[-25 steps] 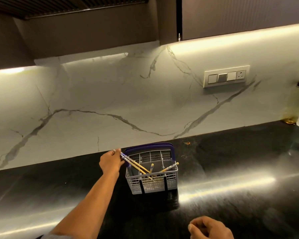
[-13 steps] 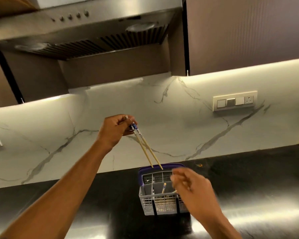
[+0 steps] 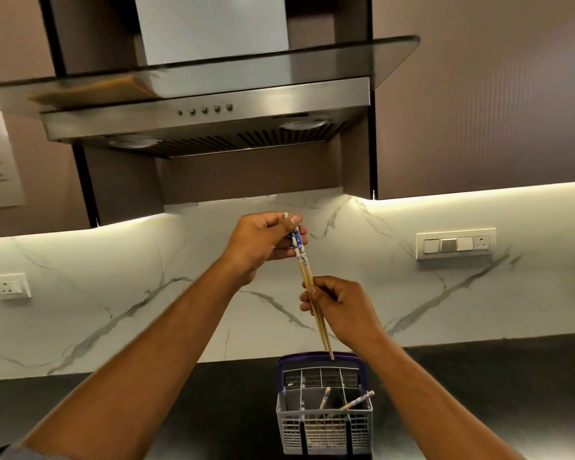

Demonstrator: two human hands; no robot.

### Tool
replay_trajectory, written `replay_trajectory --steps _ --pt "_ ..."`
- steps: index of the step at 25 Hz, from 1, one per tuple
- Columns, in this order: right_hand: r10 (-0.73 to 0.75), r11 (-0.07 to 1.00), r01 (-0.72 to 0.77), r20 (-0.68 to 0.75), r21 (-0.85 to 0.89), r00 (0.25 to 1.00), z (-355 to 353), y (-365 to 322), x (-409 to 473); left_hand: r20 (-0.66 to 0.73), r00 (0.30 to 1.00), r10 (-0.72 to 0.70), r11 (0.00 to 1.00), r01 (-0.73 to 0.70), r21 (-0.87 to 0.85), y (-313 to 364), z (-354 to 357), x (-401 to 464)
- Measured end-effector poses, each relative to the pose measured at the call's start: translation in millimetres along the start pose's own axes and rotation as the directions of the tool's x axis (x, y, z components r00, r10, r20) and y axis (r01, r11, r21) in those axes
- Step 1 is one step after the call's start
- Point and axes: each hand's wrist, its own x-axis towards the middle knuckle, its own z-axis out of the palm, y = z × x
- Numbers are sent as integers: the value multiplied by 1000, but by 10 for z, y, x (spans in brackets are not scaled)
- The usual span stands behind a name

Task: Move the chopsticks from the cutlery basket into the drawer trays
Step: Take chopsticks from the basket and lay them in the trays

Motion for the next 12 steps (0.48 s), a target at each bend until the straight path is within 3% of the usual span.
replay_trajectory --steps 6,12 --pt "34 990 -46 91 131 995 -28 -27 -104 40 998 46 999 -47 17 -42 58 -112" --pt "40 990 -56 126 126 991 -72 -39 -177 31 993 117 992 -118 34 -129 89 -162"
